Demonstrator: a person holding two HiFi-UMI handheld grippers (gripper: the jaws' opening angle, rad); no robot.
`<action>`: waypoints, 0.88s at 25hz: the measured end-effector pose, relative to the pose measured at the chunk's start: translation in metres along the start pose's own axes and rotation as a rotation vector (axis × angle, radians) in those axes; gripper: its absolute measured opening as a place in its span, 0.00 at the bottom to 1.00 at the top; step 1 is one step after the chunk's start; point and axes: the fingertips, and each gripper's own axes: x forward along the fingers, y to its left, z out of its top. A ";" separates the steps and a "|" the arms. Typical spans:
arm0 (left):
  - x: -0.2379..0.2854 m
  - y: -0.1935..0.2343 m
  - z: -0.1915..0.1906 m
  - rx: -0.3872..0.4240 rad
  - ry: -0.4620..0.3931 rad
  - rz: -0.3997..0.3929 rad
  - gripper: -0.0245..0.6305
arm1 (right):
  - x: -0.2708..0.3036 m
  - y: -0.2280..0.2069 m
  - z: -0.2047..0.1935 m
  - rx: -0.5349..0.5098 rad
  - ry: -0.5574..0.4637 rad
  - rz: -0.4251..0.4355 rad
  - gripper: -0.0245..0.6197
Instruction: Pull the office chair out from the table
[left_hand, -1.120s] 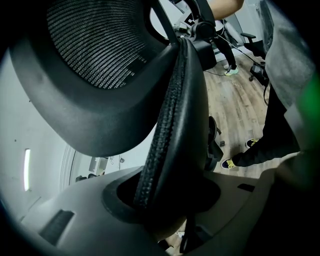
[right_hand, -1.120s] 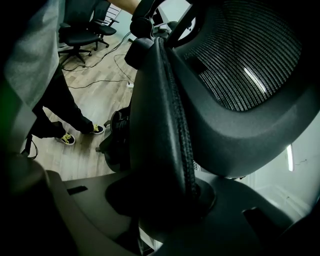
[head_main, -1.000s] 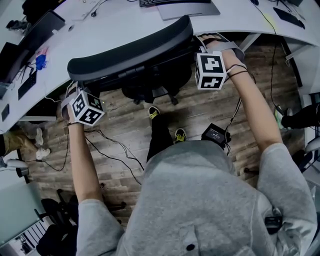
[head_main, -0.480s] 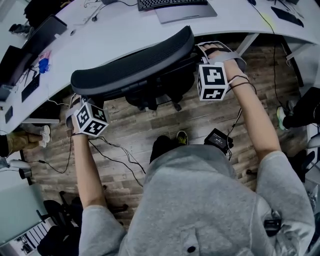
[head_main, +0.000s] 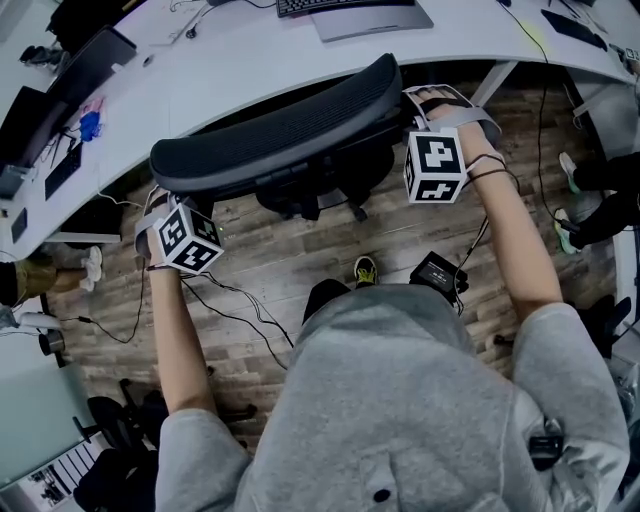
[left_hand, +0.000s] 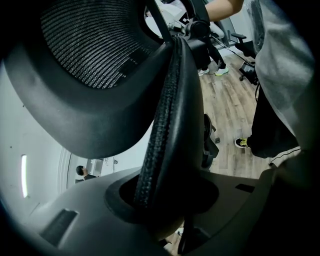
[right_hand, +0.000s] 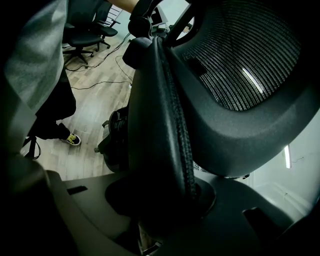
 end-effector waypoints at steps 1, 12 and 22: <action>-0.003 -0.003 0.001 0.002 0.001 -0.002 0.27 | -0.003 0.002 0.000 0.001 0.000 0.001 0.25; -0.023 -0.028 0.006 0.041 0.005 -0.030 0.23 | -0.027 0.022 -0.005 -0.003 0.002 0.002 0.25; -0.046 -0.058 0.019 0.053 0.000 -0.037 0.22 | -0.056 0.047 -0.014 0.003 0.001 -0.003 0.25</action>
